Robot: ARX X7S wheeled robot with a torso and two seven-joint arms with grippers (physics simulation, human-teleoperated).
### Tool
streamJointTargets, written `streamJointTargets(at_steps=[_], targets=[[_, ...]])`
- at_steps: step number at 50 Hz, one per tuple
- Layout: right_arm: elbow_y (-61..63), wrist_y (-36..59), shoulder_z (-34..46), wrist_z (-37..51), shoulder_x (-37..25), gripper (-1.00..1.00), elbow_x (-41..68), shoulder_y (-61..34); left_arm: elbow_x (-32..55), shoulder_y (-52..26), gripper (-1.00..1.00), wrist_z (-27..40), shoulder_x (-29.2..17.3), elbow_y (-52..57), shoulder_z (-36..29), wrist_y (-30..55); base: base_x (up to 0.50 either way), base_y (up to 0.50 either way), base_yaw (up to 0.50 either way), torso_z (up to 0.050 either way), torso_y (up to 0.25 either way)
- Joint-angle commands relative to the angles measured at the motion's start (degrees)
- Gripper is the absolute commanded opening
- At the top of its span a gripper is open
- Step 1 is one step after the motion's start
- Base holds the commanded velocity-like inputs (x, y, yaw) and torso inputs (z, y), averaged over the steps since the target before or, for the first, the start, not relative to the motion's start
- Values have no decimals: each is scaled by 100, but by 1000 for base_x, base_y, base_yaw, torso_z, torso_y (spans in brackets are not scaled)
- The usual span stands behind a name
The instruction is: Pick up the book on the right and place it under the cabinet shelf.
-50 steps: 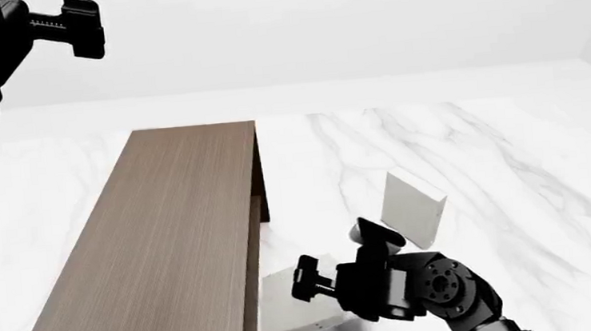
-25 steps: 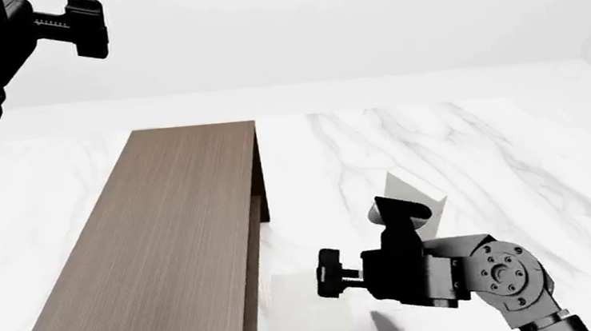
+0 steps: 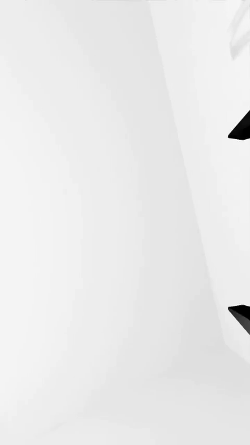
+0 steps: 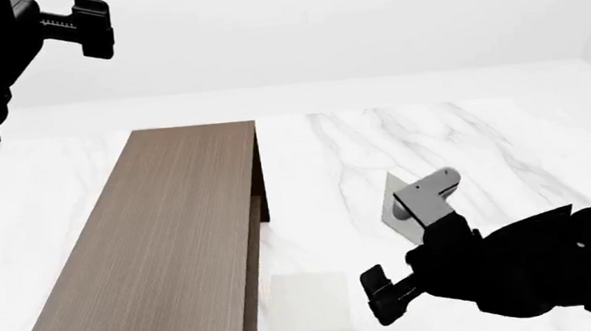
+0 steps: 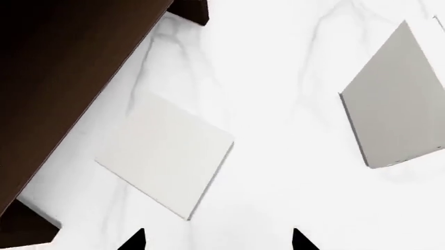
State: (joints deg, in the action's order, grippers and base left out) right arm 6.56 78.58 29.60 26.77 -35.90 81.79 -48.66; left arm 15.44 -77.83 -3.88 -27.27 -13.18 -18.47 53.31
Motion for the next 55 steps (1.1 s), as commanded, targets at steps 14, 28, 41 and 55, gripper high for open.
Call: streamJointTargets(at_steps=[14,28,41,55], targets=[[2045,-164,2047,-3403,-1501,100,-2136,-1292,24,-71,100,-61,-48,146,-97,138,0,0,0,0,0],[2080,16,3227,-5089,-1694,100,-2871,-2503,0,-364,100,-114,-60,80,-184,298,0,0,0,0,0],[1621,-234,3498,-5800,-1307,100,-3134,-3084,23,-485,100,-181,-79,103,-235,393,0,0,0,0,0],[1300,-410,3676,-6025,-1077,100,-3269,-3170,-2,-669,100,-241,-63,-12,-393,615,0,0,0,0,0]])
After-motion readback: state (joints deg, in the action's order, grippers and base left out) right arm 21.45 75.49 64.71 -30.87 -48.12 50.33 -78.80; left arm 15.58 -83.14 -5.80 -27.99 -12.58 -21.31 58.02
